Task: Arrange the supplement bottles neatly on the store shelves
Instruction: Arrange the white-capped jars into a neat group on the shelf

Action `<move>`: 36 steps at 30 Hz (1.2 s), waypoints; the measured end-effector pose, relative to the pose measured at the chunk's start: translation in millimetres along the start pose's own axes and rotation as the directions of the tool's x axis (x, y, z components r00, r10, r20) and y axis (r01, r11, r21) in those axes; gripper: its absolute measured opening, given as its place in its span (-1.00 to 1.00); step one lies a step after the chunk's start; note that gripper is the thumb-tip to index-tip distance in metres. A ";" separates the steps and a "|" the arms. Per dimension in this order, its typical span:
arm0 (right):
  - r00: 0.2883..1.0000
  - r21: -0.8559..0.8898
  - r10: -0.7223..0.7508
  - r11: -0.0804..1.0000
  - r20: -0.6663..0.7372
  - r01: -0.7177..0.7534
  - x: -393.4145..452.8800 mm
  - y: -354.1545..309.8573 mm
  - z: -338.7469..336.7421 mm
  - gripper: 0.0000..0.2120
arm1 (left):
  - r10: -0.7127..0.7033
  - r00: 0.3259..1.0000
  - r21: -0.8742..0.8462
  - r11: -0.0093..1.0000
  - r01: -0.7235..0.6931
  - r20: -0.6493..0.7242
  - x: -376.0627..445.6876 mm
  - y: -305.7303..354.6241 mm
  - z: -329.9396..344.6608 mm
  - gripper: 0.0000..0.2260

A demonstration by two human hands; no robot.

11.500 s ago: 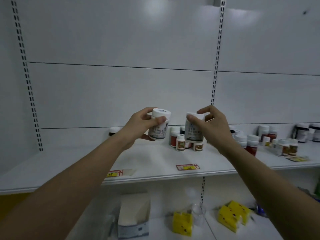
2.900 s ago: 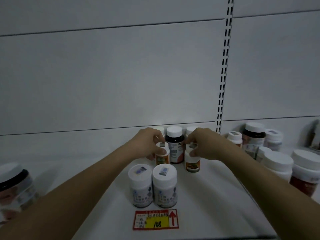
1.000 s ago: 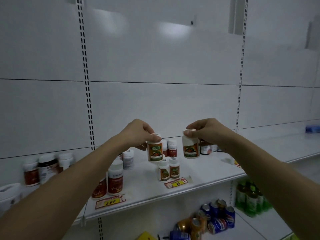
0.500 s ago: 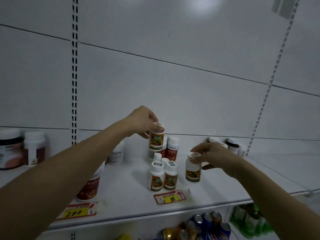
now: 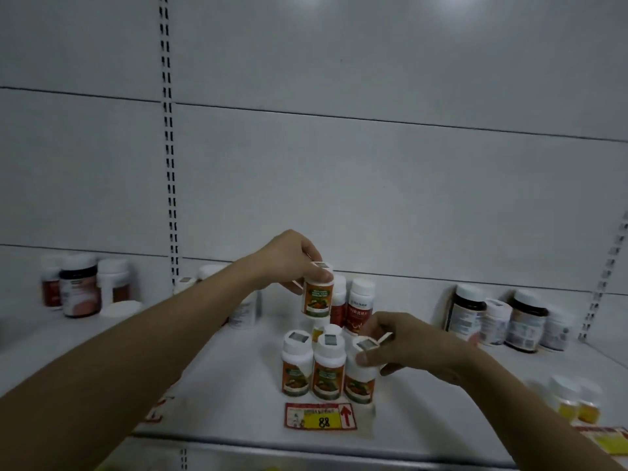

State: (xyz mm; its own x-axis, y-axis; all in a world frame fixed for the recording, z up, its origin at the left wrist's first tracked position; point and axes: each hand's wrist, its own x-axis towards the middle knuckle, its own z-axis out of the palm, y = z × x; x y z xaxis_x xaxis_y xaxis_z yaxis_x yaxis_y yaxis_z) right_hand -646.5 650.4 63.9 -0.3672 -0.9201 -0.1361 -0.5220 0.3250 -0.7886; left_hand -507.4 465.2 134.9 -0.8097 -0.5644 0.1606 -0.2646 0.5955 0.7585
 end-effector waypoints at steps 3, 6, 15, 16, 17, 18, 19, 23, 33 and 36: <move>0.996 0.048 -0.043 0.998 0.074 0.040 3.3 12.3 -5.5 -0.67 | -0.074 0.996 0.001 0.997 0.074 -0.041 -8.2 -3.8 8.8 -0.73; 0.986 0.081 -0.080 0.992 -0.147 0.092 15.5 32.5 -5.5 -0.71 | -0.130 0.987 -0.014 0.992 0.129 -0.097 -17.2 -11.2 12.7 -0.73; 0.936 -0.406 -0.116 0.914 -0.332 -0.030 33.2 92.8 26.4 -0.62 | -0.234 0.960 -0.094 0.971 0.222 -0.155 -29.0 -32.7 18.2 -0.73; 0.935 -0.400 -0.115 0.916 -0.336 -0.031 33.2 92.4 26.1 -0.62 | -0.238 0.961 -0.086 0.970 0.227 -0.142 -27.2 -33.9 19.0 -0.73; 0.933 -0.399 -0.115 0.916 -0.342 -0.033 33.6 92.4 26.0 -0.62 | -0.241 0.962 -0.069 0.970 0.233 -0.126 -25.2 -34.9 20.2 -0.73; 0.930 -0.402 -0.120 0.915 -0.348 -0.033 34.0 92.5 25.8 -0.62 | -0.246 0.963 -0.049 0.969 0.242 -0.106 -23.0 -36.1 21.7 -0.73; 0.928 -0.407 -0.126 0.913 -0.351 -0.029 34.4 92.8 25.5 -0.63 | -0.255 0.963 -0.035 0.967 0.253 -0.083 -21.0 -37.6 23.3 -0.73; 0.921 -0.410 -0.153 0.912 -0.359 -0.008 37.0 94.9 24.0 -0.66 | -0.299 0.954 0.000 0.954 0.299 0.030 -16.4 -44.3 29.4 -0.77; 0.911 -0.421 -0.167 0.907 -0.377 -0.008 45.9 103.2 23.3 -0.71 | -0.264 0.955 0.019 0.964 0.264 0.138 -10.5 -50.4 20.7 -0.77; 0.913 -0.424 -0.164 0.906 -0.373 -0.011 47.7 103.9 23.7 -0.71 | -0.260 0.955 0.031 0.966 0.258 0.144 -13.3 -53.5 21.5 -0.77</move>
State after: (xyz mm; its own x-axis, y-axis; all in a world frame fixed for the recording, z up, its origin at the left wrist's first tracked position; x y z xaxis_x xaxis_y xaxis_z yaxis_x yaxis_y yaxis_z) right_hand -700.0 635.1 -38.8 -0.5371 -0.8120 0.2283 -0.7952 0.3971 -0.4583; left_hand -493.8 453.0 78.6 -0.7801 -0.6109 -0.1349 -0.4806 0.4471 0.7544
